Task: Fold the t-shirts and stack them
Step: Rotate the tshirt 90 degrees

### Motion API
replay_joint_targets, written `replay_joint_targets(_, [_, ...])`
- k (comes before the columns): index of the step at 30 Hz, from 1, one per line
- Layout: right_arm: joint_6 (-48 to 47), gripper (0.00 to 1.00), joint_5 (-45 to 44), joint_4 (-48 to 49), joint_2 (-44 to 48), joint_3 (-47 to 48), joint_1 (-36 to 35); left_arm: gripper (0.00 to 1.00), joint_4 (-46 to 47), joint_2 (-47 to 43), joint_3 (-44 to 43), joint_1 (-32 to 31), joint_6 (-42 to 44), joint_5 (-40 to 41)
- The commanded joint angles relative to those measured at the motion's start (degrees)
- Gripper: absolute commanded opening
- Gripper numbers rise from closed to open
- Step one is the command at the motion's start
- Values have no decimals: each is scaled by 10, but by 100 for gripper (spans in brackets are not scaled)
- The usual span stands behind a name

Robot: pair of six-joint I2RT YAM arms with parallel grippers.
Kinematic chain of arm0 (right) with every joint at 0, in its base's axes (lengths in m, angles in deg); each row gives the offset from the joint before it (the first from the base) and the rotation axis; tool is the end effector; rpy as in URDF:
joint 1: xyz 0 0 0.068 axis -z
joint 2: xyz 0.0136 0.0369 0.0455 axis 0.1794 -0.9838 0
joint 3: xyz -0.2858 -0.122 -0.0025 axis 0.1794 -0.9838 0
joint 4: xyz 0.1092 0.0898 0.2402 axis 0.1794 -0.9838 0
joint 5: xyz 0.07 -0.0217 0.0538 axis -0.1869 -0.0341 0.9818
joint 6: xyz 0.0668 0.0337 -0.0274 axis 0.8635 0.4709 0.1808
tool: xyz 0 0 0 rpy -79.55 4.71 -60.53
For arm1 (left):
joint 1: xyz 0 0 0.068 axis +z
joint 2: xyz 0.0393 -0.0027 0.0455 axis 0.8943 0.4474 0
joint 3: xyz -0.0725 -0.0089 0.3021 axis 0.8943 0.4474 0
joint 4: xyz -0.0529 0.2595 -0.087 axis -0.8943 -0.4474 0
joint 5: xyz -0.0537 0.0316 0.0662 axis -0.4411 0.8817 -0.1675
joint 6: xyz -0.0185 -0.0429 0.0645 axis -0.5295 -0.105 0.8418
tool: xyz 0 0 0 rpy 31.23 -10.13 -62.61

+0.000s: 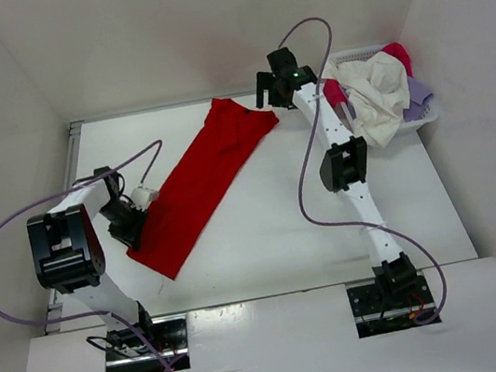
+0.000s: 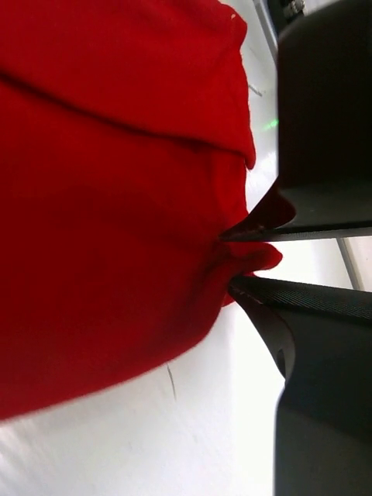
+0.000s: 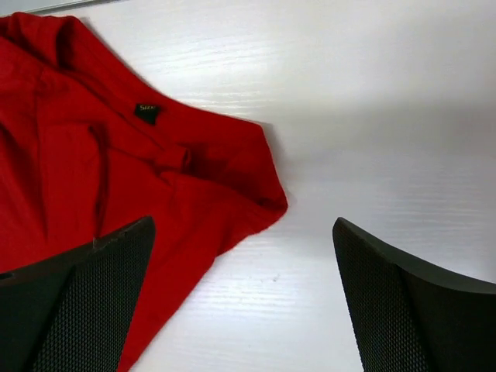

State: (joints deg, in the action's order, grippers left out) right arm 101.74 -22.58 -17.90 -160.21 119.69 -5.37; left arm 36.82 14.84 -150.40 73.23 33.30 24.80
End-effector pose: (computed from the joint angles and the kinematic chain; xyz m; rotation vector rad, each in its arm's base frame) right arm 0.6277 0.1707 0.2158 0.1266 2.4014 0.1941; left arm 0.3189 0.0471 0.1528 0.6510 2.9926 -0.1427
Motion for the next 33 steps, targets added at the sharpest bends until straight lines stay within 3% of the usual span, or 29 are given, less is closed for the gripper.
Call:
replay_joint_targets(1, [-24,100,-34,-41,103,-29,-16,31,-29,-9,9,-8,-9,-21])
replay_joint_targets(3, [-32,100,-66,-61,155,-78,-29,31,-29,-9,16,-8,-22,-21])
replay_joint_targets(6, [-29,100,-99,-58,280,-245,-83,31,-24,-33,33,-8,-22,-21])
replay_joint_targets(7, [-14,100,-99,-11,360,-374,-99,31,-24,-46,33,-8,-22,-21])
replay_joint_targets(9, [10,100,-90,55,442,-514,-162,31,-18,-60,41,-8,-22,-21])
replay_joint_targets(10, [49,100,-78,85,504,-634,-185,31,-18,-74,48,-3,-22,-29])
replay_joint_targets(13, [125,100,-20,158,542,-772,-270,32,-18,-98,56,3,-22,-37])
replay_joint_targets(16, [215,99,41,213,515,-803,-362,32,1,-106,62,8,-22,-37])
replay_joint_targets(20, [271,89,92,241,426,-759,-439,40,31,-112,62,8,-29,-13])
replay_joint_targets(25, [324,83,108,289,360,-732,-476,51,62,-112,67,8,-40,-28])
replay_joint_targets(33, [363,80,139,296,299,-709,-495,54,75,-94,62,8,-46,-46])
